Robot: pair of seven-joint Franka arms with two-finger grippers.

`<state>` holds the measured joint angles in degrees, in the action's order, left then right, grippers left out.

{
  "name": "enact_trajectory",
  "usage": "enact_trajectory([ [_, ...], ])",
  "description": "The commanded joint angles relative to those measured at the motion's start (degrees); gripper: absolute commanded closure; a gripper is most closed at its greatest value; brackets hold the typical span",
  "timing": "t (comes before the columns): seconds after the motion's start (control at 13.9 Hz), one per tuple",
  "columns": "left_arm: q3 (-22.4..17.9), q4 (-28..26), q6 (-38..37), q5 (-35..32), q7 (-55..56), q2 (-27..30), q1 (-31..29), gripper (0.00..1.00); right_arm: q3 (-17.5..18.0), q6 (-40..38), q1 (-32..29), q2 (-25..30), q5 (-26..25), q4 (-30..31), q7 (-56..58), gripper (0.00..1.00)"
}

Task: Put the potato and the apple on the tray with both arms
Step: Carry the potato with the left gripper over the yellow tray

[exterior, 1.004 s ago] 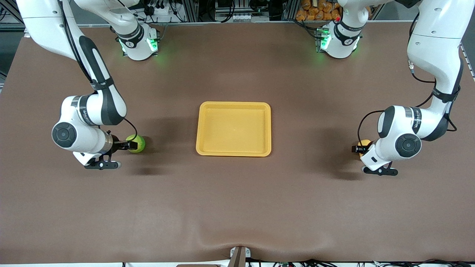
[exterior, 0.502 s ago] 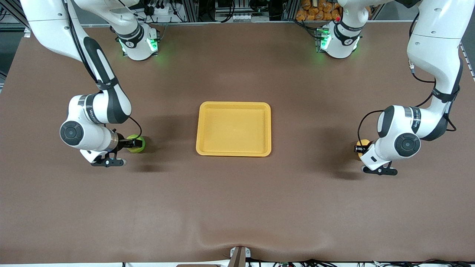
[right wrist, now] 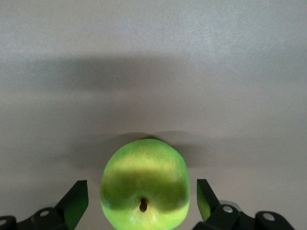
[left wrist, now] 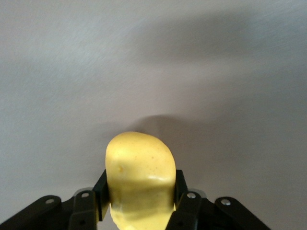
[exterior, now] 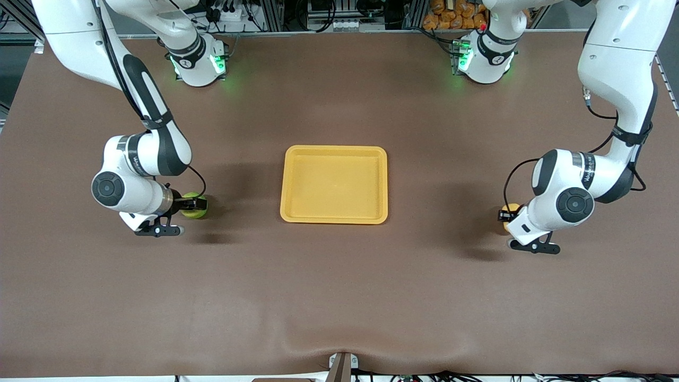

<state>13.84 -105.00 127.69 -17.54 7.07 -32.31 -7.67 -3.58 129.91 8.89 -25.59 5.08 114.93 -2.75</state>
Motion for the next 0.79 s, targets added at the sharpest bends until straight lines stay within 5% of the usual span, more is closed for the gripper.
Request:
enact_trajectory([
  [0.0, 3.7, 0.8, -2.6, 1.4, 3.1, 1.5, -0.3, 1.00, -0.2, 1.9, 0.7, -0.5, 1.0, 1.2, -0.2, 0.00],
  [0.43, 12.0, 2.9, -6.6, 2.6, 14.5, 1.4, 1.0, 1.00, -0.3, 4.8, 1.1, -1.0, 0.9, 2.5, 0.3, 0.02],
  [0.57, 12.1, 3.4, -6.7, 2.6, 17.6, 1.4, 3.7, 1.00, -0.3, 5.0, 1.3, -1.0, 0.9, 2.4, 0.7, 0.78],
  [0.65, 12.1, 4.1, -6.8, 2.6, 19.5, 1.3, 5.2, 1.00, -0.3, 4.7, 1.3, -1.0, 0.9, 2.1, 0.2, 1.00],
  [0.72, 12.1, 4.4, -6.8, 2.7, 21.0, 1.0, 6.7, 1.00, -0.3, 4.4, 1.3, -0.9, 0.9, 1.7, 0.0, 1.00],
])
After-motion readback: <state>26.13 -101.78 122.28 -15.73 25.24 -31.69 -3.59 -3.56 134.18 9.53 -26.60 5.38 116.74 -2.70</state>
